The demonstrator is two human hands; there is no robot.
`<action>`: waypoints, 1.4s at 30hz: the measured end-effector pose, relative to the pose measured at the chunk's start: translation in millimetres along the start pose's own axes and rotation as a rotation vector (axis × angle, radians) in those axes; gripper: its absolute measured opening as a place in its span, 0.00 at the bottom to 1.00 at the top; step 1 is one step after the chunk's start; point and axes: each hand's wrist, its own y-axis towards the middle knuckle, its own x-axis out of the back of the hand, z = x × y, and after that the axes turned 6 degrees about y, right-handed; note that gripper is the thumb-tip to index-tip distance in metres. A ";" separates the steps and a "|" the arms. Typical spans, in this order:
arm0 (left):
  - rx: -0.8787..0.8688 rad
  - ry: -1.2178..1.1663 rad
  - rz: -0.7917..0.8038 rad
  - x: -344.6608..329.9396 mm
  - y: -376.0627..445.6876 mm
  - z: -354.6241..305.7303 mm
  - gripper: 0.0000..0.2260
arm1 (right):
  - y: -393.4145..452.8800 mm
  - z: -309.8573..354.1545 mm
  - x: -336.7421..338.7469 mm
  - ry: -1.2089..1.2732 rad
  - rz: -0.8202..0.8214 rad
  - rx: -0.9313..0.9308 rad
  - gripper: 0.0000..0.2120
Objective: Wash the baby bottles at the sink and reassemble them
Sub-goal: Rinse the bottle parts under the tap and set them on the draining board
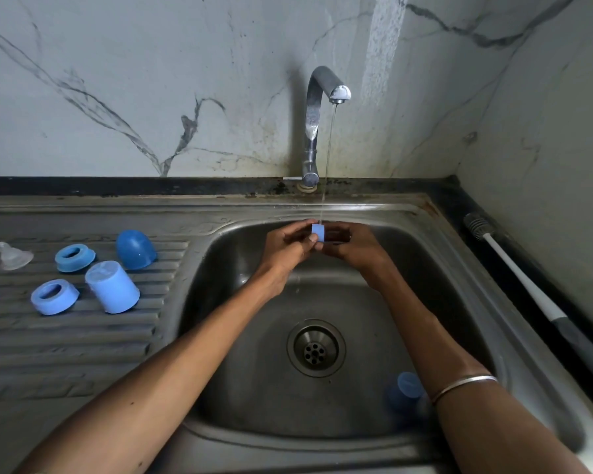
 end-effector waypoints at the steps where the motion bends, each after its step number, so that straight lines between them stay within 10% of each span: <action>1: 0.008 -0.007 0.002 0.1 -0.4 -1.2 0.16 | -0.7 0.4 -0.4 0.002 -0.018 0.006 0.23; 42: -0.044 0.467 0.003 18.9 -21.3 -5.9 0.14 | -33.9 21.0 -3.5 -0.241 -0.085 0.005 0.26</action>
